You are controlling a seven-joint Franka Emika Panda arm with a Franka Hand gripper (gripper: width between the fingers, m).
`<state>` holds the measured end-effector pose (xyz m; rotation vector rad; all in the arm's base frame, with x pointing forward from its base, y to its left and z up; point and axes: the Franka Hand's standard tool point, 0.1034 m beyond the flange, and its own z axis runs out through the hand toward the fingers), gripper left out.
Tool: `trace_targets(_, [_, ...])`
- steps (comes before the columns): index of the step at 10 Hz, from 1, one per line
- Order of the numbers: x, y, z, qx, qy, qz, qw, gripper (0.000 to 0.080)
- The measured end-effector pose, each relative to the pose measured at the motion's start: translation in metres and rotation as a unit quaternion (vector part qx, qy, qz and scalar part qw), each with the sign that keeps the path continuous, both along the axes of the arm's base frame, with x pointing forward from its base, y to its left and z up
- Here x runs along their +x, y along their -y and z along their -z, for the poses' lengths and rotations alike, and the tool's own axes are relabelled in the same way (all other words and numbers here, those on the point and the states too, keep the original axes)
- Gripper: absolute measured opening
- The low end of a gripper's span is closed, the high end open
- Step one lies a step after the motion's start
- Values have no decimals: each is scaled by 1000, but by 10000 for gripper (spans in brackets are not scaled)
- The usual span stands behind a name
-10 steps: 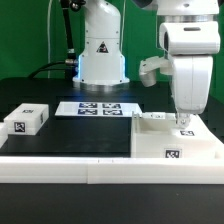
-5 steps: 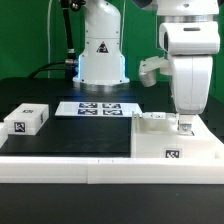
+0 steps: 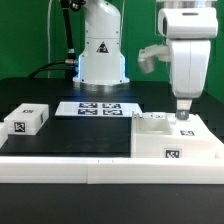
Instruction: Assemble cabinet
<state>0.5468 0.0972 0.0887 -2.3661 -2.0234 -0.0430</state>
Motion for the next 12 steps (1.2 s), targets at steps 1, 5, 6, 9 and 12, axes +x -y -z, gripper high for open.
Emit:
trace_targets(1, [-15,0,-2,-1,5,-3,1000,797])
trace_targets(5, [-22,2,2,-2,0,-2,1000,797])
trace_targets(6, [-22,2,2,-2,0,-2,1000,797])
trace_targets(9, [-42,4,6,2,18,5,1000,797])
trace_targets(12, [-95,2,17,0,12,-16,1000,797])
